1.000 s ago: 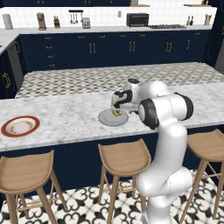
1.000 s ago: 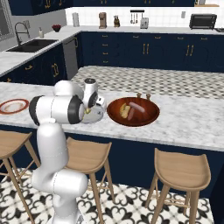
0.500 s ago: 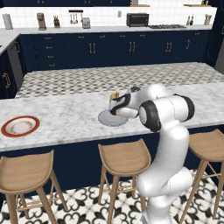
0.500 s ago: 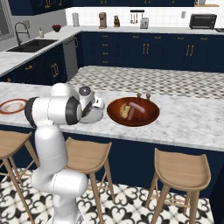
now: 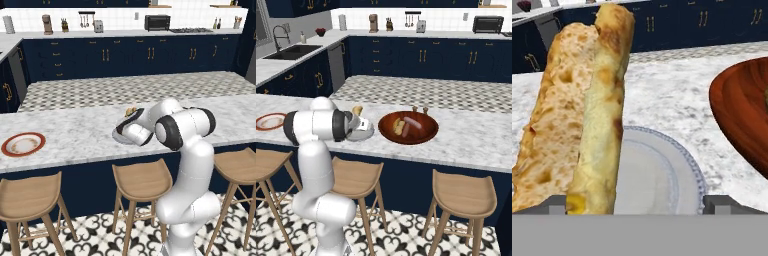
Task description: Place one bun and one sausage from the bowl on each plate.
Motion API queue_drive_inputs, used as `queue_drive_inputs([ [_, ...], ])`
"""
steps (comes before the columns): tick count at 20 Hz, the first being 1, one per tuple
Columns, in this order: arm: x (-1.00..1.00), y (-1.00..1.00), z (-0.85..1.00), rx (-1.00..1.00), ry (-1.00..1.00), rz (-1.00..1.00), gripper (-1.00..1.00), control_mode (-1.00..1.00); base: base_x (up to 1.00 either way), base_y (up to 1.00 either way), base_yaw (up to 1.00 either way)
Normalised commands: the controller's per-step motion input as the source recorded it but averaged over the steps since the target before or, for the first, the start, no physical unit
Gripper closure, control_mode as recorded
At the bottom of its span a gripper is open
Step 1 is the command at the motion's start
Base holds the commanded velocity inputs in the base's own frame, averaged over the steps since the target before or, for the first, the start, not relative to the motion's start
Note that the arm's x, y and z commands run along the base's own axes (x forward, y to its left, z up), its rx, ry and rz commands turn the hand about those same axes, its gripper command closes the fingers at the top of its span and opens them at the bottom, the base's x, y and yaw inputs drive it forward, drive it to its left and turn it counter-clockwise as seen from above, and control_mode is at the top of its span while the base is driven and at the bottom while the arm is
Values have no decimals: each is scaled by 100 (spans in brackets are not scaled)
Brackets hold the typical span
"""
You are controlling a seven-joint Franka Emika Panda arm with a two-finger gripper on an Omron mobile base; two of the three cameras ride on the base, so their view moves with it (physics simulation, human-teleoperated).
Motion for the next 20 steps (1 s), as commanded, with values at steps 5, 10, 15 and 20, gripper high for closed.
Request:
queue_drive_inputs([
  [5,-29,-16,-27,-1,14,1,-100,-100,0,0,0],
  [10,-25,0,-39,-9,19,5,-100,-100,0,0,0],
  [15,-7,0,-12,-2,2,0,-100,-100,0,0,0],
  [20,0,0,24,0,-2,0,-100,-100,0,0,0],
])
